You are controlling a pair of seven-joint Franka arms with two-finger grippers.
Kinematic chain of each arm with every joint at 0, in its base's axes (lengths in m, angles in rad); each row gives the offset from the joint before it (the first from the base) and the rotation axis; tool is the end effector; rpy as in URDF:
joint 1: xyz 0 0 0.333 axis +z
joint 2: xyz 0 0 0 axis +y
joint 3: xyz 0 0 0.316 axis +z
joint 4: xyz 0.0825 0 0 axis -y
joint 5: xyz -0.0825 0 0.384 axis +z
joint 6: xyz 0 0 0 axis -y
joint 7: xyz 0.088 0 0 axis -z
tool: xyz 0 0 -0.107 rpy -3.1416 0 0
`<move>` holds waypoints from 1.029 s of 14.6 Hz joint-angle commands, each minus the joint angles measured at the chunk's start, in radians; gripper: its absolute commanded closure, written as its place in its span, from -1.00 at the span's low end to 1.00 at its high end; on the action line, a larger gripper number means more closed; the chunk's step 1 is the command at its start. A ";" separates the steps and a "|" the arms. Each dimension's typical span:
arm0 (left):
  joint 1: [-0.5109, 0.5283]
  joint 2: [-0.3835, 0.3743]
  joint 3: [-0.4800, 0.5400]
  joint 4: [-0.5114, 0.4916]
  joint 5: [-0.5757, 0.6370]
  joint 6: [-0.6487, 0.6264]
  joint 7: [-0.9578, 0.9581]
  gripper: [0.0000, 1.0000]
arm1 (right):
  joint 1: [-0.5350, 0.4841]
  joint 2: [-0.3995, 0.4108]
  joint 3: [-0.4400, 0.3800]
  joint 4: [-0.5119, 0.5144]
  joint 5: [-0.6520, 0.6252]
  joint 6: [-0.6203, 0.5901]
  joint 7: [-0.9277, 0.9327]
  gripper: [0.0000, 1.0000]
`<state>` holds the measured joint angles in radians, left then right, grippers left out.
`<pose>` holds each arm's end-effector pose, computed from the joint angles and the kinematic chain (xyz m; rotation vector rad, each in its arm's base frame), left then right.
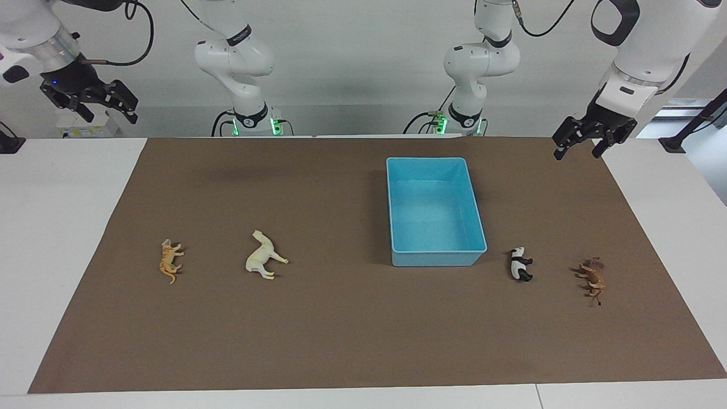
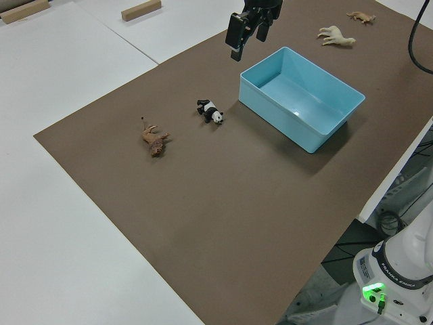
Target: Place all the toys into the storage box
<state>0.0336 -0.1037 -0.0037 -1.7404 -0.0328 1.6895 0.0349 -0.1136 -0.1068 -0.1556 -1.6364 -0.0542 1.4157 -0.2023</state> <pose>0.5313 0.0127 0.6107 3.1099 -0.0031 0.0837 0.4832 -0.1448 0.6373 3.1244 -0.1100 -0.1890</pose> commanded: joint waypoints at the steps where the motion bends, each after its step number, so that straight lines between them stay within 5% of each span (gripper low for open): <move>1: 0.003 -0.017 0.001 -0.018 -0.013 0.006 0.013 -1.00 | -0.008 -0.083 0.005 -0.198 -0.013 0.178 -0.005 -1.00; 8: -0.006 -0.024 -0.009 -0.024 -0.012 -0.025 0.017 -1.00 | -0.014 -0.021 0.005 -0.379 -0.013 0.446 -0.006 -1.00; 15: -0.020 0.042 -0.015 -0.130 -0.012 0.297 0.023 -1.00 | 0.005 0.177 0.008 -0.392 -0.013 0.739 -0.005 -1.00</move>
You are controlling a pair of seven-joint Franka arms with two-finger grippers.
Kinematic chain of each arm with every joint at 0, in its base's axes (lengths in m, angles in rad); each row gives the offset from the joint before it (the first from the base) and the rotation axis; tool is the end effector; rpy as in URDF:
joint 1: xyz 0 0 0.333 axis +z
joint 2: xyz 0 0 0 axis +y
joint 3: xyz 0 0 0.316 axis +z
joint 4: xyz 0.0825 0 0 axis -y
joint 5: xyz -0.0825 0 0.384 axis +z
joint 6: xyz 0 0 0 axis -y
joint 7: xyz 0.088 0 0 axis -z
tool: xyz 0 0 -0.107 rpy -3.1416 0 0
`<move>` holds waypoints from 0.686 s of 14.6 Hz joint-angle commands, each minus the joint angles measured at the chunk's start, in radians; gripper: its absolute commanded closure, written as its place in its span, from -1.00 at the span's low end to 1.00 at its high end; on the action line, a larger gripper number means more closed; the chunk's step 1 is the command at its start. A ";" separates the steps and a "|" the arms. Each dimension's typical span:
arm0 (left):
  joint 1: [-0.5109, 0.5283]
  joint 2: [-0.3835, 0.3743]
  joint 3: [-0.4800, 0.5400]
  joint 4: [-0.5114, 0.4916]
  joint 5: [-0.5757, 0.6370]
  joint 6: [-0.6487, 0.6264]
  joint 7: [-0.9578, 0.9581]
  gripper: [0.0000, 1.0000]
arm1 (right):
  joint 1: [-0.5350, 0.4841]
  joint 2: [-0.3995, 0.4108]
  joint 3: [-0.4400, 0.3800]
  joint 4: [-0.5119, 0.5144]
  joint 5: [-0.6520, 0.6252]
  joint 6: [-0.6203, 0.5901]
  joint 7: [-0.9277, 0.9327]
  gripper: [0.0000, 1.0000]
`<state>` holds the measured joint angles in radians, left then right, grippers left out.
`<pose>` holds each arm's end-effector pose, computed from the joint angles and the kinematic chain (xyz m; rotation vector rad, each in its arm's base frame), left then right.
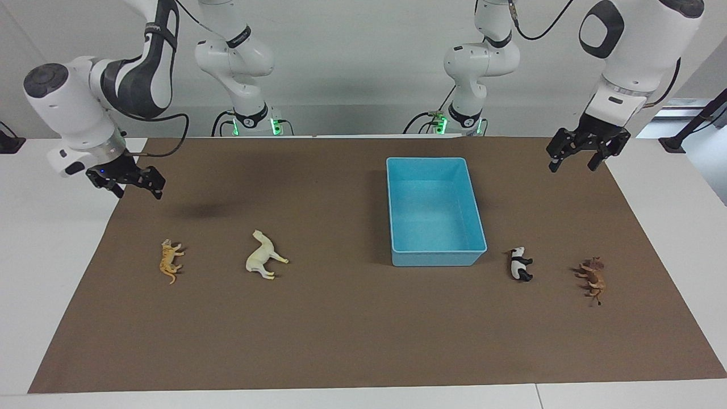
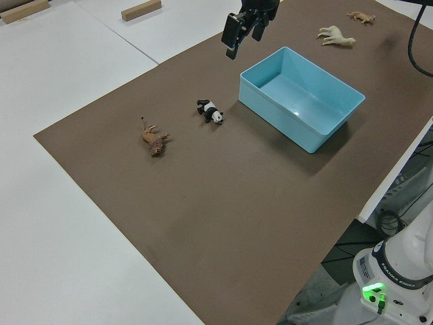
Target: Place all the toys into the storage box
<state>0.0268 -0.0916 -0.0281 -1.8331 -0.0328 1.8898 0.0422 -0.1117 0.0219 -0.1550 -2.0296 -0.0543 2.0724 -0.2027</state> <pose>0.5485 -0.0037 0.5785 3.1063 -0.0553 0.2316 0.5379 -0.1495 0.4378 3.0862 -0.0591 0.0133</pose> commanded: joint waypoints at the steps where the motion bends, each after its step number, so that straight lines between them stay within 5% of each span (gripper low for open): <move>1: -0.015 0.076 0.010 -0.037 -0.010 0.142 0.019 -1.00 | 0.013 0.079 0.009 0.002 -0.012 0.122 -0.003 -1.00; 4: -0.036 0.206 0.010 -0.032 -0.007 0.293 0.044 -1.00 | 0.057 0.179 0.009 0.000 -0.009 0.274 0.006 -1.00; 10: -0.064 0.355 0.011 -0.029 0.010 0.423 0.050 -1.00 | 0.038 0.250 0.009 0.029 0.001 0.293 -0.026 -1.00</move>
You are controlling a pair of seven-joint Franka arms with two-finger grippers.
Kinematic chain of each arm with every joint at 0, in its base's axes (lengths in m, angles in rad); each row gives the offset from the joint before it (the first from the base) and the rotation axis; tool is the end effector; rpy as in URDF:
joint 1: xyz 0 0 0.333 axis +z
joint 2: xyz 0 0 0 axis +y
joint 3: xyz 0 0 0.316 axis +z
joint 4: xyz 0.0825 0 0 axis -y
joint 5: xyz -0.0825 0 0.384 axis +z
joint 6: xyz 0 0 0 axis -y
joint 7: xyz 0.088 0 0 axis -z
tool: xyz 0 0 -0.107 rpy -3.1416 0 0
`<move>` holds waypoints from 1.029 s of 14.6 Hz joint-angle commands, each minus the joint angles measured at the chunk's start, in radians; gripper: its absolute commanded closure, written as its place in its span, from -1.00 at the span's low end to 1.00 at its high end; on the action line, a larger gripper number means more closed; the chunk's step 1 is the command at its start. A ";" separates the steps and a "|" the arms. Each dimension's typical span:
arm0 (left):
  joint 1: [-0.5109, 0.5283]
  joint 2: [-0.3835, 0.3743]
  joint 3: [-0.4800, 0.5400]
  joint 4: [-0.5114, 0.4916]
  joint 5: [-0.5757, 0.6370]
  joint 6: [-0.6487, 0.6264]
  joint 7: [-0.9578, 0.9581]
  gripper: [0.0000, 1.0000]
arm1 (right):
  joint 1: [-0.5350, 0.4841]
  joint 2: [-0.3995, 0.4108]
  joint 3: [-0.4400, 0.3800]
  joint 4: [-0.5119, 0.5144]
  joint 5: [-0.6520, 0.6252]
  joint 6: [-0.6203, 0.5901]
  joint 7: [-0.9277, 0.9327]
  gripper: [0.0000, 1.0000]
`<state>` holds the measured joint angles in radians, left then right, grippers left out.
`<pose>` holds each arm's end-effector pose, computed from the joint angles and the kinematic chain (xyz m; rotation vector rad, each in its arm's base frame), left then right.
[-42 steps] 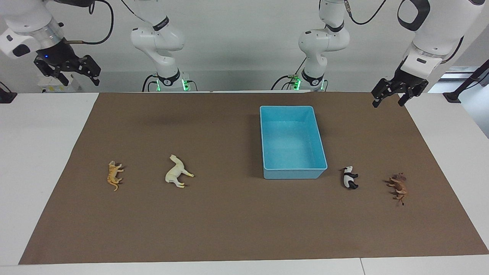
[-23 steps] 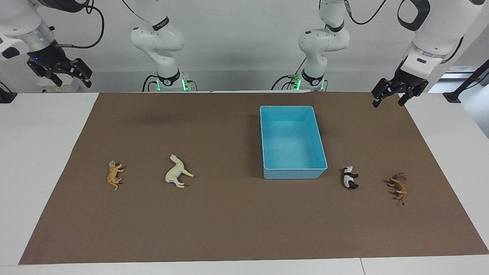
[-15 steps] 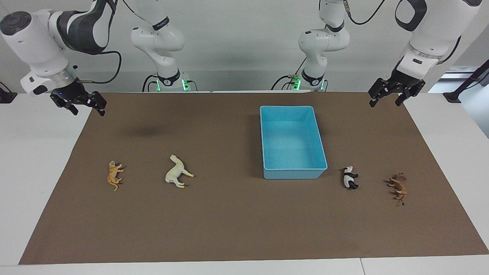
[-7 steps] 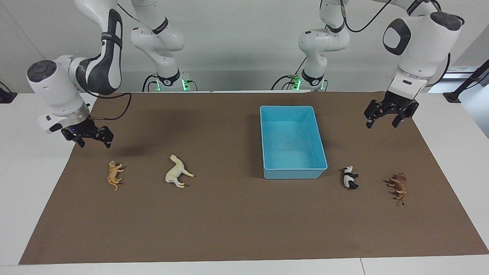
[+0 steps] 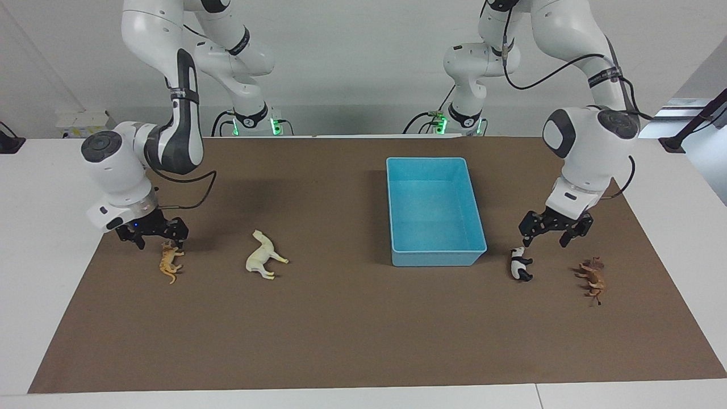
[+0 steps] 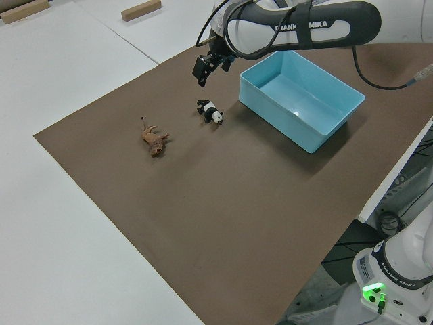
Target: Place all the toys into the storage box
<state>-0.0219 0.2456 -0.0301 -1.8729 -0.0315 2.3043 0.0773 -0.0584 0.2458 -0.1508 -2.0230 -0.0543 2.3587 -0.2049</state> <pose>0.6331 -0.0325 0.4011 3.0934 -0.1685 0.2893 0.5887 -0.1228 0.3388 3.0453 0.0588 0.1134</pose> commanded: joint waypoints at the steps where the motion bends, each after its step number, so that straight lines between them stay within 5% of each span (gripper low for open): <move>1: -0.035 0.040 0.015 0.009 0.008 0.012 0.013 -1.00 | -0.017 0.038 0.005 0.024 0.001 0.007 -0.050 -1.00; 15: -0.007 0.141 0.016 -0.048 0.009 0.141 0.073 -1.00 | -0.052 0.116 0.007 0.023 0.103 0.094 -0.300 -1.00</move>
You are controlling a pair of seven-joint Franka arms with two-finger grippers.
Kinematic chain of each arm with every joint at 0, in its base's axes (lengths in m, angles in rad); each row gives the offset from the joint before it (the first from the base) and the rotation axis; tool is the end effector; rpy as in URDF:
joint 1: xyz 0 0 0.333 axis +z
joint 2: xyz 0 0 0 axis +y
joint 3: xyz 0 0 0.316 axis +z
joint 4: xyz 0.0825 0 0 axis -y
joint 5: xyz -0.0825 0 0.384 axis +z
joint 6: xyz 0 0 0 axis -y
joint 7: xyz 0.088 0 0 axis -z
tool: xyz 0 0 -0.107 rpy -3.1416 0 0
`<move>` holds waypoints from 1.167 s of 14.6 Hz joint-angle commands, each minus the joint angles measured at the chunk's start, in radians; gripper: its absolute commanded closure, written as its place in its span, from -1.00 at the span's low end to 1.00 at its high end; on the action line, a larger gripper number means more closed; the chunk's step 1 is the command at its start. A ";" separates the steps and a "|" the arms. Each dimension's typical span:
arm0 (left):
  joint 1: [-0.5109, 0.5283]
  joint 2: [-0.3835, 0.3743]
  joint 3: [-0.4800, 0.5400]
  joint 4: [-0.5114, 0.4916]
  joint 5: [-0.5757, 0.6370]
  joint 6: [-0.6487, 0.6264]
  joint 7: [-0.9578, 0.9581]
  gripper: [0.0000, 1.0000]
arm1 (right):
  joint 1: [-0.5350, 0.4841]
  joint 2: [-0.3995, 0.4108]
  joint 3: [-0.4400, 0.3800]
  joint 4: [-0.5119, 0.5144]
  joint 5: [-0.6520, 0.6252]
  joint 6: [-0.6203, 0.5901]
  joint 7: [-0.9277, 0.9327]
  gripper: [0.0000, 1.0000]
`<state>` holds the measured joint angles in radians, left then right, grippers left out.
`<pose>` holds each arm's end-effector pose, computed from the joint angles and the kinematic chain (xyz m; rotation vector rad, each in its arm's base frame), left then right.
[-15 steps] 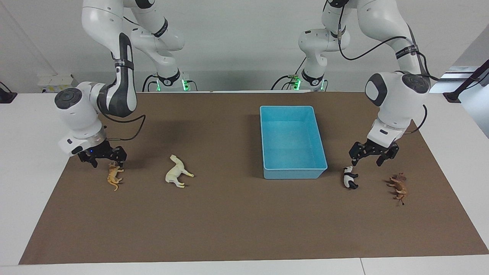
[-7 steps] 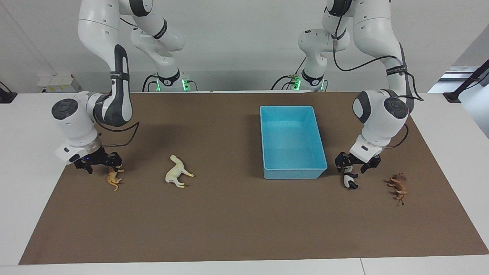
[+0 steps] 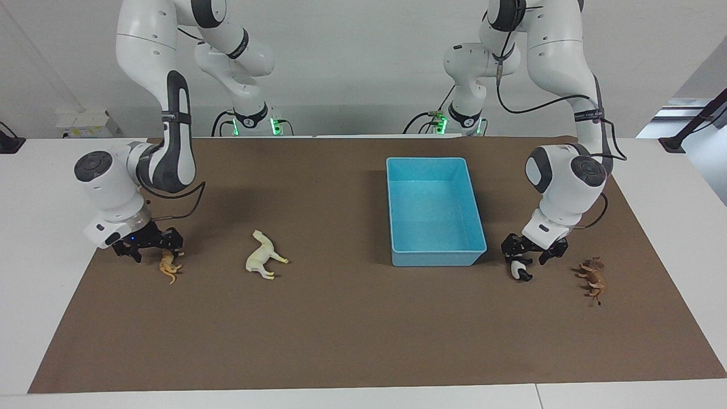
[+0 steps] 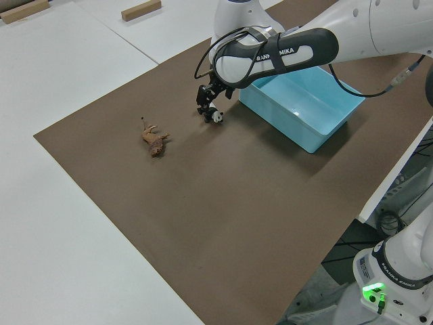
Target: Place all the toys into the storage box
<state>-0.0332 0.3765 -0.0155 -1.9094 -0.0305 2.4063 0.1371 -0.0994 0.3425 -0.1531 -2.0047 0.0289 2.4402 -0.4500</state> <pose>0.6364 -0.0306 0.3114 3.1034 -0.2535 0.1894 0.5947 -0.1498 0.2967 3.0629 0.2881 0.1243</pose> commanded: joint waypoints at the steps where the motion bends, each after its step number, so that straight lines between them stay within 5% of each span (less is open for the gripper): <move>1: 0.004 0.013 0.002 -0.011 0.009 0.043 0.013 -1.00 | -0.013 0.018 0.009 -0.006 0.020 0.013 -0.056 -1.00; 2: 0.004 0.019 0.002 -0.013 0.009 0.054 0.013 -1.00 | -0.011 0.016 0.009 -0.017 0.020 0.013 -0.056 -0.92; 4: -0.001 0.022 0.002 -0.016 0.009 0.059 0.013 -1.00 | -0.011 0.015 0.009 -0.017 0.020 0.011 -0.056 -0.45; 5: -0.005 0.022 0.003 -0.016 0.011 0.053 0.012 -0.71 | -0.010 0.013 0.009 -0.017 0.020 0.007 -0.055 0.01; 6: -0.007 0.021 0.003 -0.014 0.012 0.048 0.012 -0.21 | -0.010 0.013 0.009 -0.017 0.020 0.003 -0.055 0.68; 7: -0.008 0.021 0.003 -0.014 0.012 0.037 0.009 0.31 | -0.010 0.013 0.009 -0.017 0.020 0.002 -0.055 1.00; 8: -0.010 0.019 0.003 -0.013 0.012 0.021 0.006 0.88 | -0.010 0.012 0.009 -0.019 0.020 0.002 -0.055 1.00; 9: -0.010 0.018 0.003 -0.008 0.012 -0.001 -0.007 1.00 | -0.010 0.012 0.009 -0.017 0.022 0.002 -0.055 1.00; 12: -0.004 -0.007 0.005 0.013 0.012 -0.064 -0.037 1.00 | -0.005 0.012 0.009 -0.016 0.020 0.000 -0.056 1.00; 17: -0.016 -0.146 0.000 0.214 0.009 -0.479 -0.089 1.00 | 0.035 0.004 0.006 0.046 0.011 -0.073 -0.024 1.00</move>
<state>-0.0352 0.3222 -0.0180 -1.7449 -0.0302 2.0796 0.1002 -0.0796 0.3545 -0.1477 -1.9978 0.0343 2.4243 -0.4738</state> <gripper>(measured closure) 0.599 0.626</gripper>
